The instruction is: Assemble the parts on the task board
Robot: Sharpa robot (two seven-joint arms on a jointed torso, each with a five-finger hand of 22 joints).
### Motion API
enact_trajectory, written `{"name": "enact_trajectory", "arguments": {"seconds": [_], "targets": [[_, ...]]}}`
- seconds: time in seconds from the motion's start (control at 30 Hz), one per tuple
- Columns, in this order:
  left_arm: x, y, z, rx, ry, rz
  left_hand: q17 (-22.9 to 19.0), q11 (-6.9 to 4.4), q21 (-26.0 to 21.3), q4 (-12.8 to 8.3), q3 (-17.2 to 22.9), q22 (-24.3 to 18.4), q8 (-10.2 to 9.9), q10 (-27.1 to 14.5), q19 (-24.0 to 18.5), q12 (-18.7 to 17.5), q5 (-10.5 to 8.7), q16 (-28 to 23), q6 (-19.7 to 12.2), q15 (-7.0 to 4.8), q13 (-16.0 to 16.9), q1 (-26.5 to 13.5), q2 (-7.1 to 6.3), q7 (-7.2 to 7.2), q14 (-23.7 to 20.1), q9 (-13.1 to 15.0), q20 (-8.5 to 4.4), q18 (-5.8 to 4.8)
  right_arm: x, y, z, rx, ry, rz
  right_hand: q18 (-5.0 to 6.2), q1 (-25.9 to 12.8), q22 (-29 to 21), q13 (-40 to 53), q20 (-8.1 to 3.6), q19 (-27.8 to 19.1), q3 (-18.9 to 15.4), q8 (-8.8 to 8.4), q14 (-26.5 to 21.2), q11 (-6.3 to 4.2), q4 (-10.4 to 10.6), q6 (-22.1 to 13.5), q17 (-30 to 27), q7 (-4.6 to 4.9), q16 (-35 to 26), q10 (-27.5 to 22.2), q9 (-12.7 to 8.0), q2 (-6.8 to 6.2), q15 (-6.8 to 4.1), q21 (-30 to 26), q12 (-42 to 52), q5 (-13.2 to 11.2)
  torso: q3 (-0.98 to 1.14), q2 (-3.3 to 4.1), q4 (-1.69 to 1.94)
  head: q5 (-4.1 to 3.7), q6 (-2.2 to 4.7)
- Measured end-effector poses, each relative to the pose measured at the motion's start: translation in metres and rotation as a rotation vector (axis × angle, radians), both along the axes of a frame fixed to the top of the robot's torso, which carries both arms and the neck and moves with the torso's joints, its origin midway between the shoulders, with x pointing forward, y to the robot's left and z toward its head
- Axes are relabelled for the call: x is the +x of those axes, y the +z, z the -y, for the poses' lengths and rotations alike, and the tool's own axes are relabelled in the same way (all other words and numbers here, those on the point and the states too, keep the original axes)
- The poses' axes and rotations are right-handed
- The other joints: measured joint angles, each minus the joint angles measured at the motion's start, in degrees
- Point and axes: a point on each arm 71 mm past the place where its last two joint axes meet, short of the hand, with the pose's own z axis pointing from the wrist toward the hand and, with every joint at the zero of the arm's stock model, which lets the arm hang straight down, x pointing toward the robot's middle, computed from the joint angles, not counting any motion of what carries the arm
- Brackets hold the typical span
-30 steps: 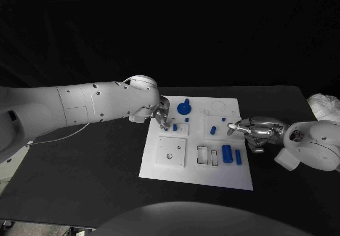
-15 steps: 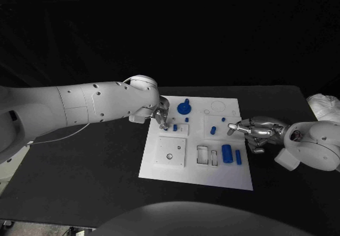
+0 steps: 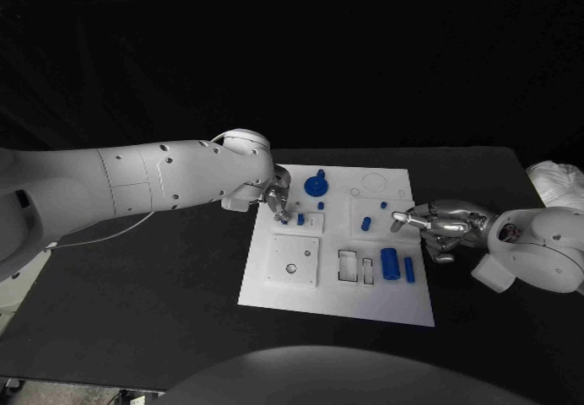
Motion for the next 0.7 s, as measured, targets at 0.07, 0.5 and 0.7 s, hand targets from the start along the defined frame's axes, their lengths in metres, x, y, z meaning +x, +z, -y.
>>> {"name": "enact_trajectory", "arguments": {"seconds": [0.07,0.5,0.7], "targets": [[0.0002,0.0002,-0.0004,-0.001,0.002,0.001,0.0,0.0,0.0,-1.1,0.4,0.0,-0.7,0.0,0.2,0.0,-1.86,0.0,-0.2,0.0,0.0,-0.4,0.38,0.01,0.0,-0.4,0.19,0.01,0.0001,0.0,0.0001,0.0,0.0,0.0,0.01,0.0,0.0,0.0,0.0,0.0,0.0,0.0,0.0,0.0,0.0,0.0,0.0,0.0,0.0,0.0,0.0,0.0,0.0,0.0,0.0,0.0,0.0,0.0,0.0,0.01,0.0],[0.0008,-0.0006,-0.0024,-0.011,0.017,0.003,0.0,0.0,-0.2,-2.8,1.4,0.0,-2.1,0.0,0.2,0.0,-4.99,0.0,-0.6,0.2,0.0,-1.8,1.78,0.04,-0.2,-1.2,0.19,0.01,0.0006,-0.0003,0.0001,-0.001,-0.001,0.0,0.01,0.0,0.0,0.0,0.0,0.0,0.0,0.0,0.0,0.0,0.0,0.0,0.0,0.0,0.0,0.0,0.0,0.03,0.0,-0.3,0.0,0.0,0.01,-0.02,0.02,0.05,0.0],[0.0009,-0.0009,-0.0031,-0.014,0.023,0.001,0.0,0.0,-0.2,-3.2,1.4,0.0,-2.1,0.0,0.2,0.0,-5.73,0.0,-0.6,0.2,0.0,-2.0,1.99,0.06,-0.2,-1.3,0.19,0.01,0.0008,-0.0004,0.0001,-0.001,-0.001,0.0,0.0,0.1,0.0,0.0,0.0,0.0,0.0,0.0,0.0,0.01,0.0,0.0,0.0,0.0,0.0,0.0,0.0,0.11,0.01,-0.3,0.0,0.0,0.01,-0.02,0.01,0.05,0.0]]}}
